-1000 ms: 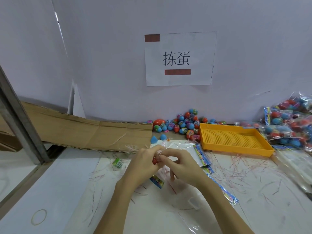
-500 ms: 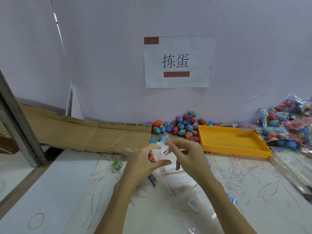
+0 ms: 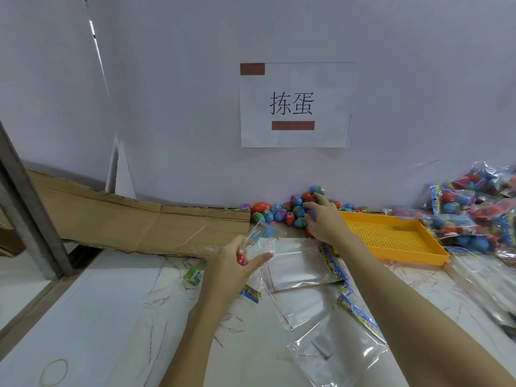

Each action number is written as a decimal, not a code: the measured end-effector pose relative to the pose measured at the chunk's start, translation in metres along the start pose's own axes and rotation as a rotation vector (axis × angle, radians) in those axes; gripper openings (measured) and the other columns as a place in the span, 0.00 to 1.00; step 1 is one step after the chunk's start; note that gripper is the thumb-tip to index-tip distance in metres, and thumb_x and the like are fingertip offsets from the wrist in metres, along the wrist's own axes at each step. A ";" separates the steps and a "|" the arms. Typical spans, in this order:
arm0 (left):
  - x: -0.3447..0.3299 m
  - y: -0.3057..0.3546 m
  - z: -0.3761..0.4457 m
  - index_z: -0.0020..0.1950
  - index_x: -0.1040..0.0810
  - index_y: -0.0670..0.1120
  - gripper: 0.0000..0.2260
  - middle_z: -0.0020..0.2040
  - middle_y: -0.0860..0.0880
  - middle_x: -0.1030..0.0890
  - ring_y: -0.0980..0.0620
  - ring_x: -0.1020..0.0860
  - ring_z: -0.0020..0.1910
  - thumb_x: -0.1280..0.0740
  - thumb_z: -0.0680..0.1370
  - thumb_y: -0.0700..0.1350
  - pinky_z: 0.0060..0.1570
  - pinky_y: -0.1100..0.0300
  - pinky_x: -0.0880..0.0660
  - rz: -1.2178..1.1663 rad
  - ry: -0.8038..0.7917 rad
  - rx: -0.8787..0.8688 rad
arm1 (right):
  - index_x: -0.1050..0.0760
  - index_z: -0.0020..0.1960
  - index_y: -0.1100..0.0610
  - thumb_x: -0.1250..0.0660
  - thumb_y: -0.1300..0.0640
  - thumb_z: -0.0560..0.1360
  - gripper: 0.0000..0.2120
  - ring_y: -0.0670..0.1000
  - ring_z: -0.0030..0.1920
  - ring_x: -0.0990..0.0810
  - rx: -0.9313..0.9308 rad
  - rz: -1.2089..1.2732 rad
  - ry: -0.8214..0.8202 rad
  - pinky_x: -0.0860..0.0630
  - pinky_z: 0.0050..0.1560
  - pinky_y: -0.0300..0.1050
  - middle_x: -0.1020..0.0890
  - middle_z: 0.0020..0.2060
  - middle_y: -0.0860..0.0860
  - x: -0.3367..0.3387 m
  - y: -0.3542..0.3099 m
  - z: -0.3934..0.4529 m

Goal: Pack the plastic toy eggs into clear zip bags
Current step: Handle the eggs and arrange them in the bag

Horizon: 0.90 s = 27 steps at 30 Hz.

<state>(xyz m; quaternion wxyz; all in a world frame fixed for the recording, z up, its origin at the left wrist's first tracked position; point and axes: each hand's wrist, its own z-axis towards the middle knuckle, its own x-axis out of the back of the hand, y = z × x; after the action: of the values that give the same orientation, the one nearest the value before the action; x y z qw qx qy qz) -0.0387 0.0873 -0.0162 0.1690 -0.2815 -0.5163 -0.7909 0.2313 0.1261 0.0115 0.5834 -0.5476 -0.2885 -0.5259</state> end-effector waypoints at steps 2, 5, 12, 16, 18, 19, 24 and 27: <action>0.000 -0.001 0.001 0.62 0.21 0.51 0.32 0.43 0.49 0.18 0.58 0.24 0.40 0.35 0.68 0.72 0.37 0.73 0.33 0.000 -0.002 -0.003 | 0.27 0.73 0.58 0.39 0.60 0.83 0.19 0.60 0.72 0.32 -0.007 -0.058 0.006 0.30 0.70 0.54 0.39 0.78 0.53 -0.001 0.002 0.007; -0.001 -0.002 0.001 0.61 0.21 0.52 0.31 0.44 0.49 0.18 0.59 0.26 0.39 0.35 0.69 0.72 0.35 0.74 0.33 0.016 -0.019 -0.008 | 0.24 0.68 0.58 0.36 0.62 0.81 0.16 0.58 0.64 0.25 0.004 -0.167 -0.004 0.21 0.59 0.53 0.34 0.72 0.54 -0.001 -0.001 0.011; -0.001 -0.002 0.000 0.61 0.21 0.54 0.27 0.41 0.48 0.20 0.50 0.20 0.43 0.32 0.70 0.70 0.44 0.58 0.20 0.009 -0.054 0.013 | 0.27 0.70 0.58 0.39 0.63 0.81 0.18 0.59 0.71 0.31 0.042 -0.217 -0.081 0.24 0.63 0.56 0.35 0.75 0.56 -0.004 0.000 0.011; -0.002 -0.003 0.000 0.62 0.22 0.54 0.28 0.43 0.48 0.18 0.50 0.18 0.44 0.33 0.70 0.70 0.46 0.56 0.17 -0.009 -0.065 0.006 | 0.25 0.68 0.57 0.39 0.60 0.83 0.14 0.59 0.63 0.25 0.048 -0.161 0.065 0.21 0.52 0.54 0.30 0.68 0.57 -0.009 -0.006 0.003; -0.003 -0.003 0.000 0.62 0.22 0.54 0.29 0.45 0.48 0.18 0.49 0.17 0.45 0.34 0.68 0.72 0.47 0.57 0.17 -0.018 -0.080 0.015 | 0.24 0.66 0.56 0.39 0.56 0.83 0.13 0.58 0.61 0.24 0.077 -0.117 0.214 0.21 0.49 0.50 0.27 0.65 0.57 -0.009 -0.011 -0.004; -0.003 -0.003 0.000 0.61 0.22 0.55 0.29 0.46 0.48 0.18 0.49 0.17 0.45 0.33 0.68 0.72 0.46 0.57 0.17 -0.032 -0.083 0.023 | 0.23 0.65 0.56 0.38 0.55 0.84 0.12 0.57 0.59 0.24 0.100 -0.086 0.283 0.21 0.49 0.48 0.25 0.63 0.57 -0.009 -0.014 -0.007; -0.003 -0.003 -0.002 0.56 0.26 0.64 0.23 0.43 0.55 0.21 0.54 0.20 0.43 0.30 0.66 0.72 0.40 0.67 0.23 -0.118 -0.068 0.012 | 0.20 0.60 0.57 0.35 0.60 0.83 0.09 0.54 0.52 0.20 0.117 0.363 0.404 0.24 0.49 0.40 0.21 0.56 0.57 0.004 -0.035 -0.025; -0.005 -0.004 -0.002 0.56 0.25 0.63 0.26 0.44 0.53 0.19 0.51 0.18 0.42 0.30 0.64 0.74 0.44 0.60 0.17 -0.134 -0.087 0.014 | 0.27 0.70 0.53 0.32 0.62 0.81 0.18 0.47 0.47 0.20 0.101 0.628 0.404 0.20 0.49 0.37 0.21 0.52 0.52 0.012 -0.048 -0.047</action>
<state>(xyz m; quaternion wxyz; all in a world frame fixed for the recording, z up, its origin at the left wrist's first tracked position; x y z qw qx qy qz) -0.0379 0.0875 -0.0226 0.0948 -0.2793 -0.5464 -0.7838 0.1788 0.0854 0.0275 0.7876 -0.4652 -0.0113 -0.4038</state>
